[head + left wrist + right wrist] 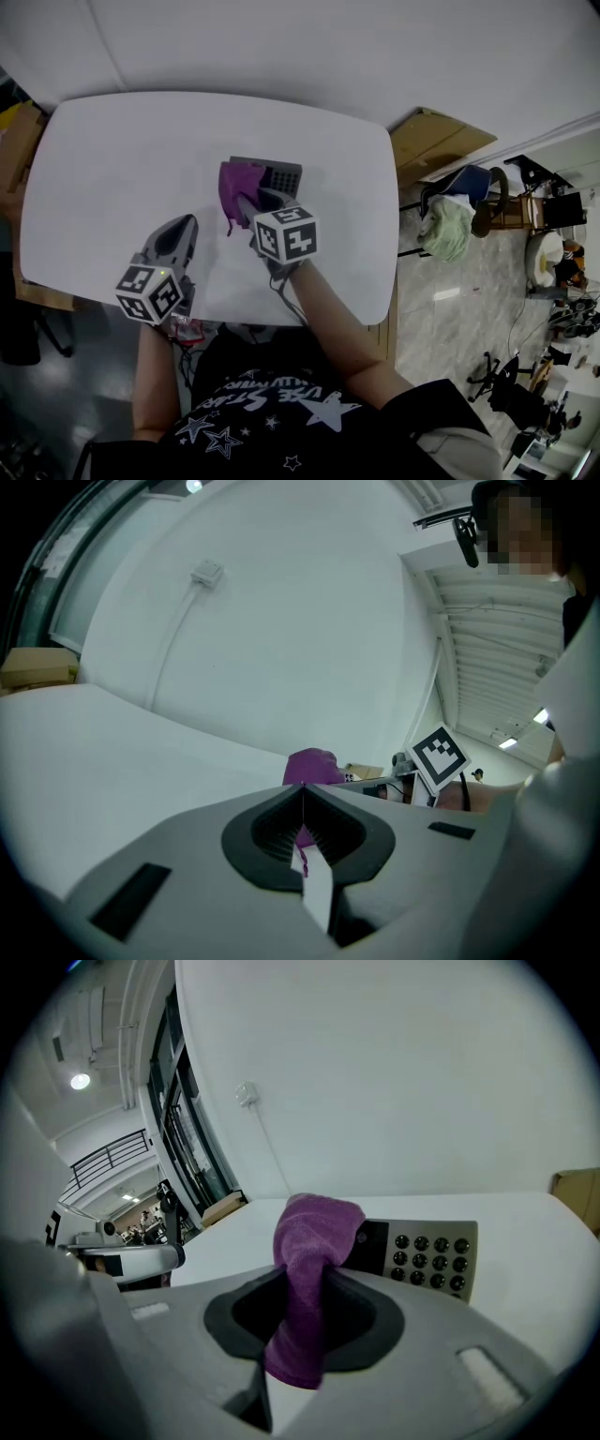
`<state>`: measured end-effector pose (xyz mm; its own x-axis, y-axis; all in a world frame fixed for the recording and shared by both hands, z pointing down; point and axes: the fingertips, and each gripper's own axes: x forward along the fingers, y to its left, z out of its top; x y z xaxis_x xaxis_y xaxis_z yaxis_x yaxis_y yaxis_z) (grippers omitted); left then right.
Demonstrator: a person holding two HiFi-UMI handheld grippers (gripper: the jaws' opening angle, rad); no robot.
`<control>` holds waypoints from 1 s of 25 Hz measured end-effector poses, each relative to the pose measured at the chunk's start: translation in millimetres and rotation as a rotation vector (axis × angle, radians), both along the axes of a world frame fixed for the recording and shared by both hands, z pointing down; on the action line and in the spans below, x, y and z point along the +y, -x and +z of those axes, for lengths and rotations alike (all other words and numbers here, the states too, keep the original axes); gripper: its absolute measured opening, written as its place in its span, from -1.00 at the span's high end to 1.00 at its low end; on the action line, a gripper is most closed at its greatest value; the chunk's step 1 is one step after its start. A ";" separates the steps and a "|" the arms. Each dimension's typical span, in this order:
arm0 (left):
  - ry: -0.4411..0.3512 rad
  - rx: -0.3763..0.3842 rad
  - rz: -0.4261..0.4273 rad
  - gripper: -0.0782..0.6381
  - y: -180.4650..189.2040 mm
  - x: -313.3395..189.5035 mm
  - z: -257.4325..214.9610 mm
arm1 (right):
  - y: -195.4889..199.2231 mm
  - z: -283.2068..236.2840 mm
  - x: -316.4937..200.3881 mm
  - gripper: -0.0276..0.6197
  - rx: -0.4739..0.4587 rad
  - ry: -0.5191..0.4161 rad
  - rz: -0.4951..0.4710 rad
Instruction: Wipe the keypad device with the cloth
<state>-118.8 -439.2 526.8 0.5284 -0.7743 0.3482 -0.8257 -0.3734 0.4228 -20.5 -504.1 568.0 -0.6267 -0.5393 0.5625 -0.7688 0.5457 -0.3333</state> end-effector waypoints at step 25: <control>0.006 -0.009 0.030 0.76 -41.9 5.2 -5.8 | -53.1 3.7 0.9 0.61 0.009 0.015 0.059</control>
